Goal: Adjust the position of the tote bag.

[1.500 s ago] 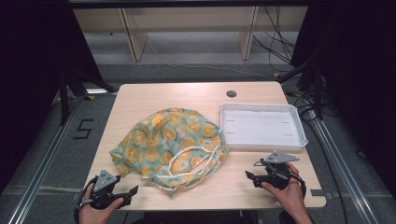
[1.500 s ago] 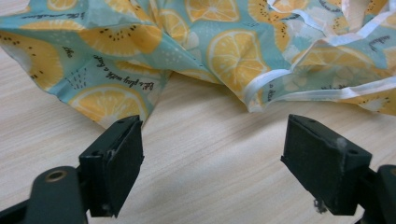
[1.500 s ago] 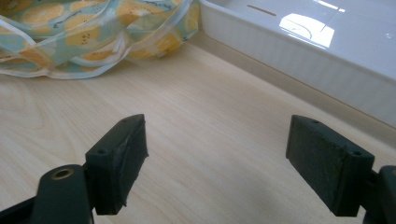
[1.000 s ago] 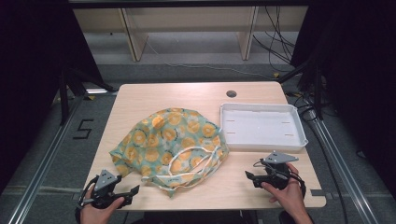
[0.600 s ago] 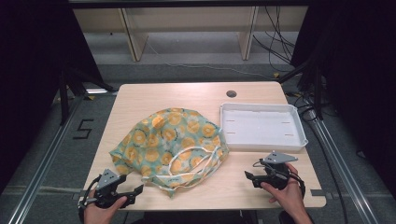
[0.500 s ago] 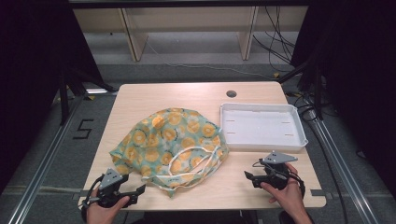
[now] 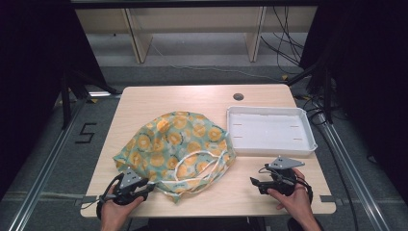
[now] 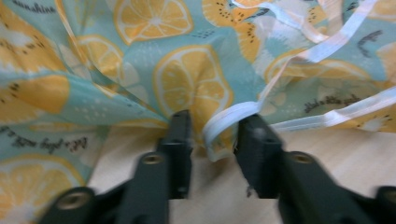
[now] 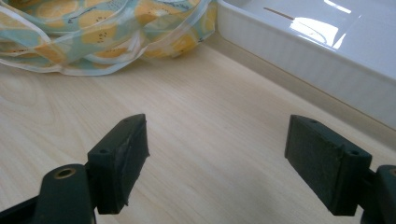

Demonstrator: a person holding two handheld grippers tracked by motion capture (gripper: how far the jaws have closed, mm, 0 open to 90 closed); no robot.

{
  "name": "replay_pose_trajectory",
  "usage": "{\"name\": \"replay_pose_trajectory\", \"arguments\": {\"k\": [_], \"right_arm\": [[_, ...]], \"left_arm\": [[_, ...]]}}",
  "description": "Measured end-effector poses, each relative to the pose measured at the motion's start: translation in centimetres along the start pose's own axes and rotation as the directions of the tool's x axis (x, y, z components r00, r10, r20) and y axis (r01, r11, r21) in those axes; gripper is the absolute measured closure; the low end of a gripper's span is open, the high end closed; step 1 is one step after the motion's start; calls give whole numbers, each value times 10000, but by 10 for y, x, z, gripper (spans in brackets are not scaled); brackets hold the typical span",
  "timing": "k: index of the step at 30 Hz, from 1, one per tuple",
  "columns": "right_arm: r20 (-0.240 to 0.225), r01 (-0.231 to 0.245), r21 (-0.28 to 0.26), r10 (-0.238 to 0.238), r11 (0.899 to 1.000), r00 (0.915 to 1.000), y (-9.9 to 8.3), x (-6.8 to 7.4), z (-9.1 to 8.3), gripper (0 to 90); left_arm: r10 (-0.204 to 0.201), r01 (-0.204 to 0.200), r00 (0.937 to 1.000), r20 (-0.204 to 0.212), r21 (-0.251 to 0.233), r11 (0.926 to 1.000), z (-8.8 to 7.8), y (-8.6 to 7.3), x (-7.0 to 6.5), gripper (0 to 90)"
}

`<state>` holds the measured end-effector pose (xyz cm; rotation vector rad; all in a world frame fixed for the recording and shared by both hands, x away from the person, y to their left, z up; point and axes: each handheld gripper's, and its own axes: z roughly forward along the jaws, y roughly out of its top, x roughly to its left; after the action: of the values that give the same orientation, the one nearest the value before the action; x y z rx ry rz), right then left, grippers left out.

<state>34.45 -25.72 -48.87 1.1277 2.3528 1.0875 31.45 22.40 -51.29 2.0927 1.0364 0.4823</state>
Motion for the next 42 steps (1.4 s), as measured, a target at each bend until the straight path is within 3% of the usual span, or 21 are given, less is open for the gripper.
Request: {"name": "replay_pose_trajectory", "arguments": {"k": [1, 2, 4, 5, 6, 12, 13, 14, 15, 16, 18, 19, 21, 22, 26, 29, 35, 36, 38, 39, 42], "right_arm": [[-26, 3, -11, -3, 10000, 10000, 0, 0, 0, 227], [-44, -104, -26, 104, 9999, 9999, 0, 1, 0, 227], [-48, -78, -32, 78, 10000, 10000, 0, 2, 0, 228], [-52, -59, -27, 59, 10000, 10000, 0, 2, 0, 228], [-163, 147, 1, -147, 9999, 9998, 0, 0, 1, 229], [-91, -70, -25, 70, 10000, 9999, 1, 3, -1, 231], [-91, -70, -25, 70, 10000, 9999, 1, 3, -1, 231], [-57, 130, -168, -131, 9998, 9999, 1, 2, 0, 231], [-54, 158, -165, -159, 9997, 9999, 1, 2, 0, 231], [-173, 168, -179, -171, 9997, 9997, 1, 2, 1, 231], [-104, 28, -100, -29, 9999, 9999, 2, 4, 0, 231], [-105, 28, -91, -29, 10000, 9999, 2, 5, 0, 231], [-147, 2, -90, -4, 10000, 9999, 3, 6, 0, 232], [-182, 107, -133, -110, 9999, 9998, 4, 6, 1, 233], [-263, 303, -273, -310, 9992, 9992, 8, 9, 4, 234], [-434, 396, -279, -408, 9988, 9982, 12, 11, 7, 233], [-1226, 655, -589, -723, 9961, 9898, 36, 31, 29, 229], [-1317, 852, -587, -923, 9946, 9870, 41, 34, 33, 227], [-1502, 1008, -615, -1090, 9930, 9826, 51, 43, 43, 221], [-1624, 986, -664, -1082, 9929, 9808, 56, 48, 49, 221], [-2006, 1148, -687, -1265, 9910, 9715, 72, 59, 63, 224]], "left_arm": [[0, 0, 10000, 0, 0, 10000, 0, 0, 0, 749], [579, -573, 9982, -180, 315, 9979, -1, 1, 3, 809], [530, -526, 9984, -194, 184, 9984, 0, 2, 5, 886], [468, -461, 9987, -210, 326, 9984, -1, 2, 5, 895], [759, -749, 9968, -254, 390, 9964, -2, 2, 8, 895], [715, -696, 9968, -365, 515, 9962, -8, -2, 18, 896], [461, -441, 9981, -418, 468, 9979, -9, -3, 20, 896], [626, -594, 9967, -523, 606, 9964, -12, -3, 24, 896], [231, -208, 9976, -649, 359, 9991, -13, -5, 27, 897], [386, -350, 9963, -769, 481, 9982, -16, -5, 31, 897], [285, -243, 9952, -939, 459, 9986, -17, -7, 36, 896], [-27, 56, 9938, -1112, 259, 9996, -16, -8, 38, 897], [266, -192, 9930, -1149, 654, 9977, -21, -10, 47, 896], [-28, 90, 9919, -1270, 486, 9988, -20, -11, 49, 896], [-93, 196, 9850, -1720, 580, 9981, -23, -14, 63, 896], [-294, 397, 9827, -1826, 527, 9978, -23, -15, 69, 896], [-662, 772, 9707, -2309, 386, 9963, -25, -17, 87, 896], [-1035, 1067, 9645, -2431, 2, 9943, -22, -17, 88, 896], [-1064, 1103, 9609, -2556, 11, 9939, -24, -18, 94, 896], [-1287, 1277, 9561, -2633, -209, 9916, -23, -19, 96, 895], [-1342, 1325, 9548, -2652, -245, 9909, -24, -19, 97, 891]]}}
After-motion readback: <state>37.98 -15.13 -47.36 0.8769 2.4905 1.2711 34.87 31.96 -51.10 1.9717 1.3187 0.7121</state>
